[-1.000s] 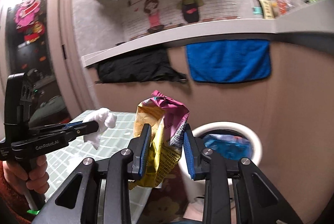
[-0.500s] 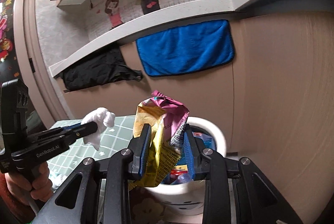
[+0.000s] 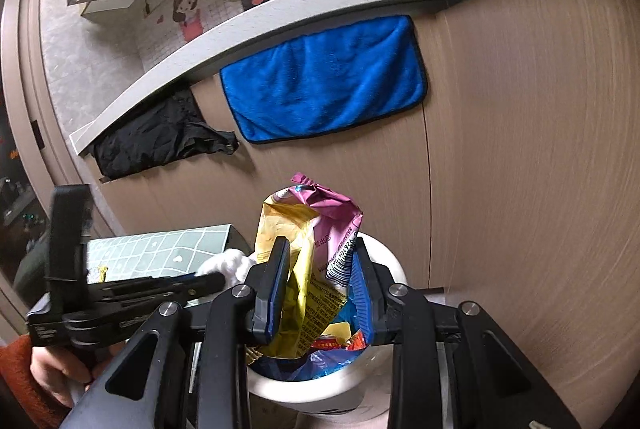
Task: Collect trash
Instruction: 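Carry the tissue ball and snack bag toward the bin with both tools, then open both tools over the bin to drop the tissue and snack bag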
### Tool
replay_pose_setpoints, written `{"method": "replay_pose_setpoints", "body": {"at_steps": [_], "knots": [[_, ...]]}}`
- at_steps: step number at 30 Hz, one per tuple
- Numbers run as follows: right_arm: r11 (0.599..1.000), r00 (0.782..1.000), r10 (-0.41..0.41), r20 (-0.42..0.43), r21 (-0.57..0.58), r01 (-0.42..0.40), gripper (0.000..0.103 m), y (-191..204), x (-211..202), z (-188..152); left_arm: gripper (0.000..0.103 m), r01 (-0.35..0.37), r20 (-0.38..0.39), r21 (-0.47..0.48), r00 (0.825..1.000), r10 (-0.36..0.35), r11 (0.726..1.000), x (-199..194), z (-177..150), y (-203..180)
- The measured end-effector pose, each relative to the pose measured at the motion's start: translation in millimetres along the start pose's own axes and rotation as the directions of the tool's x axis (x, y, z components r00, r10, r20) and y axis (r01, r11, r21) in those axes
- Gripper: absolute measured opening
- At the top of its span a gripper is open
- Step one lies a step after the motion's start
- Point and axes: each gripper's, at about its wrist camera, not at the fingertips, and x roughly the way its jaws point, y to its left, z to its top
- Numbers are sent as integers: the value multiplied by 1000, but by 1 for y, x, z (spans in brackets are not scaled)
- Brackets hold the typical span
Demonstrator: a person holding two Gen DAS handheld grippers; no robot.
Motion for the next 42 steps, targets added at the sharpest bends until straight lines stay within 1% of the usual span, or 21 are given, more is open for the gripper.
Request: {"method": "replay_pose_setpoints", "body": {"at_steps": [3,7,10,12,14,15,18,23,24,26,27,28,29,35,39,42], "knots": [[1000,1000,0,-9,19,1,28,-7,5,-2,11,11,-14,-5,1000,-11,1000,15,2,-2],[1000,1000,5,-29,29,-4,28,-11,14,-5,13,44,-29,-54,999,-46,998,29,3,3],[999,999,11,-53,35,-9,28,-12,25,-10,23,54,-30,-77,998,-57,996,33,3,8],[999,997,27,-74,47,-24,28,-13,33,-13,34,65,-27,-97,997,-68,993,32,4,12],[998,995,37,-92,50,-33,28,-12,43,-15,40,82,-15,-115,996,-84,990,28,5,17],[998,994,39,-101,49,-35,28,-11,48,-16,40,81,-8,-119,997,-82,990,27,6,17],[998,991,50,-125,43,-45,28,-9,63,-19,41,66,25,-122,998,-63,990,18,11,20],[998,985,51,-166,30,-47,28,-6,87,-22,41,50,56,-135,997,-43,990,8,18,24],[998,984,54,-169,27,-50,29,-5,91,-23,41,45,67,-134,997,-36,990,5,19,25],[998,985,65,-159,32,-60,36,-5,93,-25,41,34,81,-124,996,-24,992,-1,19,26],[998,986,63,-153,35,-59,41,-5,92,-26,41,27,87,-116,996,-17,993,-4,19,26],[998,988,57,-143,38,-52,54,-5,91,-26,41,20,91,-111,996,-10,994,-6,19,27],[998,990,51,-131,40,-46,60,-5,89,-26,41,14,98,-109,995,-3,994,-10,19,27],[1000,994,13,-111,20,-11,60,-3,72,-24,41,0,111,-125,994,14,992,-29,13,34],[1000,996,5,-93,11,-4,60,5,56,-21,41,-40,133,-120,990,55,992,-51,5,38],[1000,997,-4,-74,-5,4,60,17,40,-20,41,-70,161,-112,983,88,991,-78,-4,44]]}}
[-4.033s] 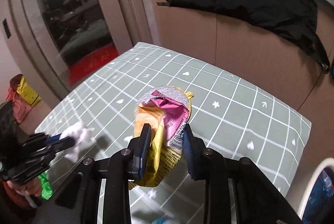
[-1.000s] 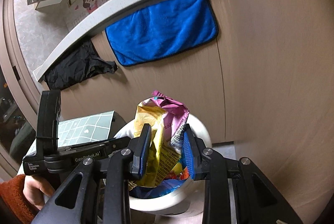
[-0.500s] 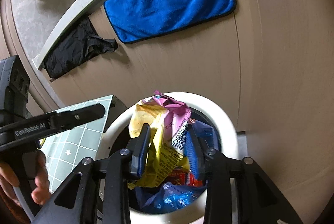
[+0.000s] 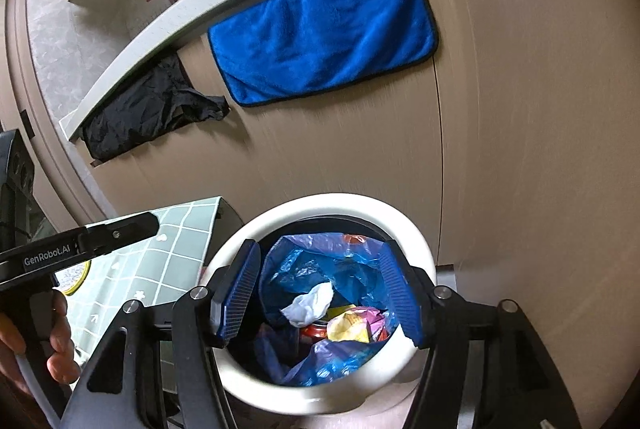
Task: Collect trash
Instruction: 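Open both tools over the bin to drop the tissue and snack bag, then move both tools back over the table toward the remaining trash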
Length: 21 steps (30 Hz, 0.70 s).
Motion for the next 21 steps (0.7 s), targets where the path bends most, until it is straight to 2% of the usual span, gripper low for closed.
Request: {"method": "replay_pose_setpoints", "body": {"at_steps": [7,10,13,15,18,21], "knots": [[998,998,23,54,-66,-20,63,52,-42,-9,41,-56,101,18,993,54,998,-72,-11,32],[994,997,56,47,-101,-51,65,82,-51,-15,41,-77,122,6,990,75,997,-101,-20,58],[988,997,78,28,-138,-73,67,122,-58,-24,41,-123,146,-45,981,129,991,-132,-32,100],[978,995,104,1,-180,-102,69,149,-59,-33,41,-183,158,-81,968,194,980,-155,-42,135],[943,985,157,-74,-285,-172,69,206,-56,-51,41,-263,164,-162,943,289,951,-191,-59,187],[904,963,229,-143,-337,-265,69,252,-51,-71,42,-324,161,-234,917,365,917,-223,-77,230]]}}
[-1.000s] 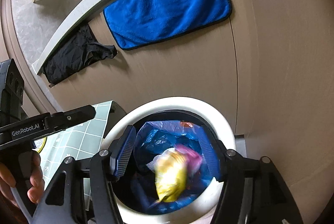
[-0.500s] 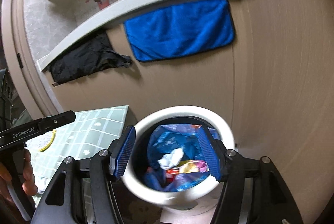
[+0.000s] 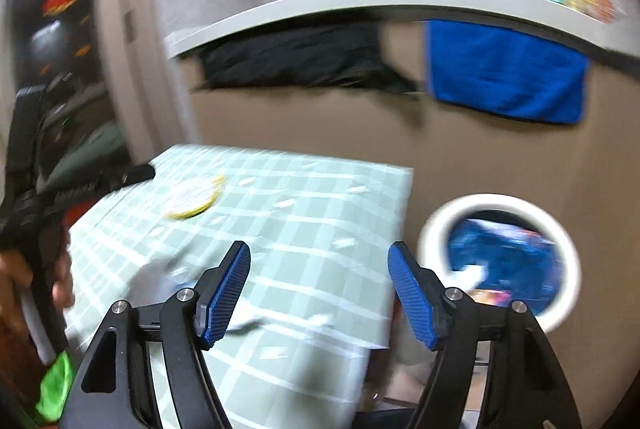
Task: Collect trash
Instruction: 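Move both tools back over the table toward the remaining trash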
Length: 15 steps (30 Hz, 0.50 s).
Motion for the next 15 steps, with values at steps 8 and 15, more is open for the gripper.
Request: {"method": "replay_pose_setpoints", "body": {"at_steps": [8,15], "knots": [[948,968,172,-181,-237,-213,69,99,53,-19,50,-13,6,-64,1000,13,998,-23,-24,87],[877,957,125,-262,-422,-230,68,110,68,-34,51,-3,-37,-91,999,0,996,-18,-40,112]]}}
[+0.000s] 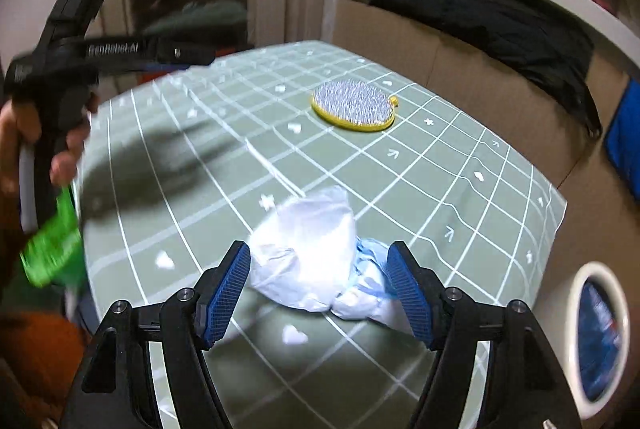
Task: Collect trash
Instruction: 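Move both tools back over the table toward the remaining trash, then grasp the white and blue plastic bag bundle with the right tool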
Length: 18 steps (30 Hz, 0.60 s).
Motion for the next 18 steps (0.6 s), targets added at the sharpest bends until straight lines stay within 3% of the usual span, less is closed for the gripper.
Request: {"method": "replay_pose_setpoints", "body": {"at_steps": [8,15,18], "knots": [[996,998,-3,-56,-90,-2,68,-9,14,-11,51,37,-40,-23,998,-38,999,14,-3,-4],[996,997,69,-32,59,-67,70,-30,45,3,51,42,-89,3,995,-41,999,26,-1,-14],[987,995,96,-21,130,-93,61,-40,51,6,51,29,-99,6,995,-28,1000,30,0,-18]]}}
